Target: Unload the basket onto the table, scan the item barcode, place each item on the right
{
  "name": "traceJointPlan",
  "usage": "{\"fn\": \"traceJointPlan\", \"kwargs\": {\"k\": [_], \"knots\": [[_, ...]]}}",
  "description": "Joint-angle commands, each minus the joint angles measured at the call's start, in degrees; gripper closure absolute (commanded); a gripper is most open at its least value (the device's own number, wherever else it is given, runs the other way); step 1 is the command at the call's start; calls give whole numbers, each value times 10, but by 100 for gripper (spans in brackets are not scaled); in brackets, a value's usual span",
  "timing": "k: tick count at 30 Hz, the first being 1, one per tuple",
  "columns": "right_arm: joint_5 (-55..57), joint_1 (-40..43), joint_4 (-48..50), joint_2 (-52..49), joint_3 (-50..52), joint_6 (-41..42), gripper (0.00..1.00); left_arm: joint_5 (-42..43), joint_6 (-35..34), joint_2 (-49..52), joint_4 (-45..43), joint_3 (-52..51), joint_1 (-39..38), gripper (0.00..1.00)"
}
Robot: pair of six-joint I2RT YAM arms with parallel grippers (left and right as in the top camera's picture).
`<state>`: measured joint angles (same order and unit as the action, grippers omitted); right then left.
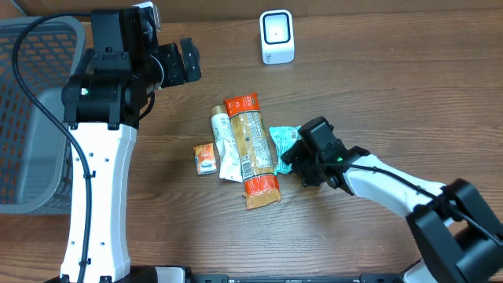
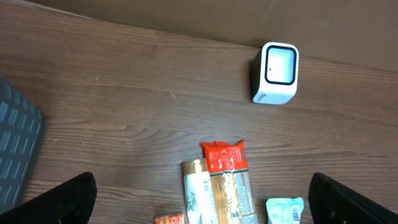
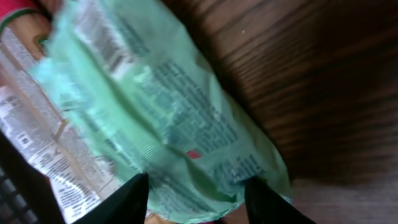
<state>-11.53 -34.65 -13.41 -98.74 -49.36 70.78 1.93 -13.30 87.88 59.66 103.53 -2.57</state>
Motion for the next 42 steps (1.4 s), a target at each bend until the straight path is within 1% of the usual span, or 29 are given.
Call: {"fn": "traceJointPlan", "kwargs": {"k": [1,2,3,5,9,10,12,14,17,19,21,22,23,24,25,27,28,29,30,34,40,41,42], "knots": [[12,2,11,-24,-9,15,56,4,9,1,-1,1,3,0],[12,5,11,-24,-9,14,64,4,9,1,-1,1,3,0],[12,9,11,-24,-9,13,74,4,9,1,-1,1,3,0],[-2,24,12,-22,-11,-2,85,4,9,1,-1,1,3,0],[-52,70,-6,-22,-30,-103,84,4,9,1,-1,1,3,0],[-62,85,-25,-22,-41,-136,84,4,9,1,-1,1,3,0],[-68,116,-81,-22,-68,-196,87,4,9,1,-1,1,3,0],[-68,142,-118,-22,-98,-293,87,4,9,1,-1,1,3,0],[-68,176,-155,-22,-144,-463,87,4,9,1,-1,1,3,0],[-68,192,-170,-22,-163,-539,85,4,9,1,-1,1,3,0],[-68,204,-183,-22,-175,-593,75,4,9,1,-1,1,3,0],[-68,209,-185,-22,-176,-595,64,4,9,1,-1,1,3,0],[-75,213,-188,-22,-176,-582,50,4,9,1,-1,1,3,0],[-91,219,-193,-22,-176,-535,36,4,9,1,-1,1,3,0],[-106,223,-201,-22,-176,-472,31,4,9,1,-1,1,3,0],[-136,224,-222,-23,-171,-343,29,4,9,1,-1,1,3,0],[-145,219,-238,-23,-164,-264,27,4,9,1,-1,1,3,0],[-146,213,-245,-23,-157,-223,24,4,9,1,-1,1,3,0],[-145,203,-246,-23,-146,-190,24,4,9,1,-1,1,3,0],[-129,159,-223,-23,-106,-137,24,4,9,1,-1,1,3,0],[-40,116,-193,-23,-84,-65,32,4,9,1,-1,1,3,0],[-26,113,-188,-23,-84,-59,34,4,9,1,-1,1,3,0],[-18,113,-181,-23,-84,-58,42,4,9,1,-1,1,3,0]]}}
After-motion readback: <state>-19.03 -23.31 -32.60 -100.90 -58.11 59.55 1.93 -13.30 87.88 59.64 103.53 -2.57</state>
